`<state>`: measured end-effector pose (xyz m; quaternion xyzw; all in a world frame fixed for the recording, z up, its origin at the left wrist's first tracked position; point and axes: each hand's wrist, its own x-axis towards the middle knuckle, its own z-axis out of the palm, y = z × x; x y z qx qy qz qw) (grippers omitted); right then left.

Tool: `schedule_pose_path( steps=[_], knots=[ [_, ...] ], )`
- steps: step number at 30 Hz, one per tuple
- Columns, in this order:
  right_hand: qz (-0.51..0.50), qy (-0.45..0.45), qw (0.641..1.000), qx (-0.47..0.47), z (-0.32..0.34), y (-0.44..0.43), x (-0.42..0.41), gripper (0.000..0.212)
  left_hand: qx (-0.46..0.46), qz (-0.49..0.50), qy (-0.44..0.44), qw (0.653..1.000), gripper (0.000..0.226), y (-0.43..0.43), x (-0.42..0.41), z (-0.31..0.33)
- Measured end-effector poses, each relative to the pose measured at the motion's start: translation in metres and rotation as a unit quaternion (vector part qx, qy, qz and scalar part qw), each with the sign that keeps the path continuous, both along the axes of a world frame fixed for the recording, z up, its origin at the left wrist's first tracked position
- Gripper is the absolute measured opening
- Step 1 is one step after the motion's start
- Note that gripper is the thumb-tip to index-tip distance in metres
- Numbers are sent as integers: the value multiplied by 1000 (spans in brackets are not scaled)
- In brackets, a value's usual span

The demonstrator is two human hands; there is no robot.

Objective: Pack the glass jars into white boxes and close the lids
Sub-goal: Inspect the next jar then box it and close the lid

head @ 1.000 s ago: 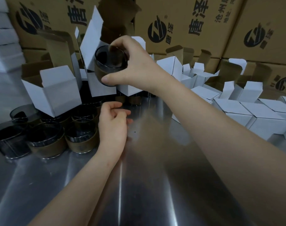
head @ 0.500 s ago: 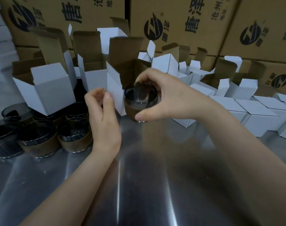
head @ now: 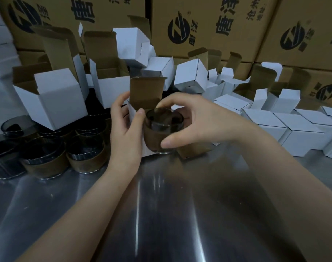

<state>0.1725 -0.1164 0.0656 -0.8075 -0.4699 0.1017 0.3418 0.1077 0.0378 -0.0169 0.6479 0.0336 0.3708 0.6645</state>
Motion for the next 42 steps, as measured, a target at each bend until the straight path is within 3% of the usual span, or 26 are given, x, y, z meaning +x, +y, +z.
schedule_pose_path(
  steps=[4,9,21,28,42],
  knots=[
    [5,53,995,86,5,0,7,60,2,17,14,1000,31,0,2,1],
    [-23,35,994,102,9,8,15,63,-21,16,5,1000,22,-3,2,0],
    [-103,-188,976,-31,14,27,19,73,14,11,26,999,32,-2,2,-3],
    [-116,-269,949,-121,14,35,10,55,81,18,26,996,43,-8,-1,0],
    [-192,-162,938,-240,2,44,6,42,182,42,-3,982,55,-20,-9,3]
  ],
)
